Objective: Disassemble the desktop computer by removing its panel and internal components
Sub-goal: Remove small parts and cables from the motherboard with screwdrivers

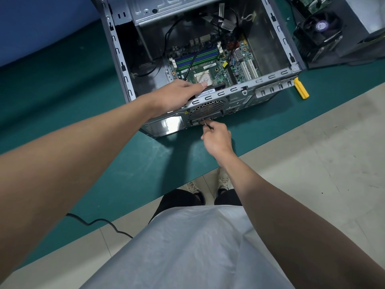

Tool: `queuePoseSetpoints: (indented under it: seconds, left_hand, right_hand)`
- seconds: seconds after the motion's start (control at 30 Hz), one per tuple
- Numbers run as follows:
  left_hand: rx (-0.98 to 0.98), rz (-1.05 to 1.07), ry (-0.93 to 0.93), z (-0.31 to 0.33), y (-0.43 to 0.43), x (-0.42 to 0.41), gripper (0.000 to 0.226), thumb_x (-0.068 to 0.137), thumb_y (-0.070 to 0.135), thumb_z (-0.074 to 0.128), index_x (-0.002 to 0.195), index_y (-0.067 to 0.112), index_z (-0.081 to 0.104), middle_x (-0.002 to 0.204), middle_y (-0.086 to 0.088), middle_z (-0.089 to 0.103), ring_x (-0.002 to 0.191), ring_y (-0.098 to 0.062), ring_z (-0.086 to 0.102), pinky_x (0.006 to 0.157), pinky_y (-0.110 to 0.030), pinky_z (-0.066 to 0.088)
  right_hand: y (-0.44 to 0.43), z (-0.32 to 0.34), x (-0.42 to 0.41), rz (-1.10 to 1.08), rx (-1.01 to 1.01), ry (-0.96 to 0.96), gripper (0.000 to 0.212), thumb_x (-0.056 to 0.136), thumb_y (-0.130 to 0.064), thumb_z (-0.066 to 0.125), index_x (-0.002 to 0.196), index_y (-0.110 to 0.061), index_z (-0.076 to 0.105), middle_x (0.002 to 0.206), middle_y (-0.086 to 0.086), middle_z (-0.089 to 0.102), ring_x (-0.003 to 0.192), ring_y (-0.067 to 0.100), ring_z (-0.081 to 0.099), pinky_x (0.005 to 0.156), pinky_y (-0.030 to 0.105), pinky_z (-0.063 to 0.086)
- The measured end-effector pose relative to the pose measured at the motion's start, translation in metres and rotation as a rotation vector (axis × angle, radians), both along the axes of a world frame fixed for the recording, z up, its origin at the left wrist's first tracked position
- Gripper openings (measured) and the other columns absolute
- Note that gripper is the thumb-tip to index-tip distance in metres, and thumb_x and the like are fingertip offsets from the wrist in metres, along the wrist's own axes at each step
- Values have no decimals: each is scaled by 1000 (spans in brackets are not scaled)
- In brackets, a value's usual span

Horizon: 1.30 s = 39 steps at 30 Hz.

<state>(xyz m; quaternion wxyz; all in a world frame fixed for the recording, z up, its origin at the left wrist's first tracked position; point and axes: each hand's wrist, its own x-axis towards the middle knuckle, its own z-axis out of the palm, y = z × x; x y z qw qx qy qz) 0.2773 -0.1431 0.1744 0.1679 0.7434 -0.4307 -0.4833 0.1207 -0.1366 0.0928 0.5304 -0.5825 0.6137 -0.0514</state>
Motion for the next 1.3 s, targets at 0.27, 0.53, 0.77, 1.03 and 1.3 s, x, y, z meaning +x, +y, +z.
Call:
queuePoseSetpoints:
  seconds: [0.27, 0.53, 0.77, 1.03, 1.3]
  left_hand:
    - [1, 14, 4, -4, -1, 2, 57, 91, 65, 41, 91, 13, 62, 54, 11, 30, 53, -11, 28, 58, -31, 24]
    - [-16, -15, -1, -4, -1, 2, 45, 91, 66, 40, 93, 23, 55, 67, 2, 34, 65, -15, 32, 65, -32, 26]
    - [-9, -13, -10, -6, -1, 3, 54, 91, 67, 40, 88, 16, 58, 62, 4, 32, 58, -14, 30, 62, -31, 27]
    - [-12, -3, -13, -6, -2, 2, 56, 92, 66, 40, 93, 15, 62, 58, 8, 31, 57, -13, 29, 63, -32, 26]
    - [8, -14, -7, -6, -2, 2, 51, 91, 67, 40, 83, 19, 54, 60, 6, 31, 59, -14, 31, 62, -30, 29]
  right_hand:
    - [-6, -2, -8, -24, 169, -130, 23, 99, -12, 41, 96, -9, 64, 74, -2, 66, 54, 5, 43, 51, 22, 31]
    - [-7, 2, -7, -8, 125, -143, 31, 99, -14, 40, 127, -18, 54, 72, -3, 60, 59, 7, 47, 50, 21, 36]
    - [-2, -2, -7, -16, 114, -140, 33, 100, -14, 38, 128, -22, 52, 78, -1, 60, 70, 4, 53, 55, 14, 39]
    - [-5, -2, -6, -37, 125, -161, 25, 99, -15, 40, 120, -22, 54, 81, 1, 60, 70, 7, 52, 57, 20, 41]
    - [-6, -3, -5, 0, 91, -105, 22, 99, -15, 41, 106, -16, 61, 79, -3, 67, 69, 6, 55, 55, 19, 40]
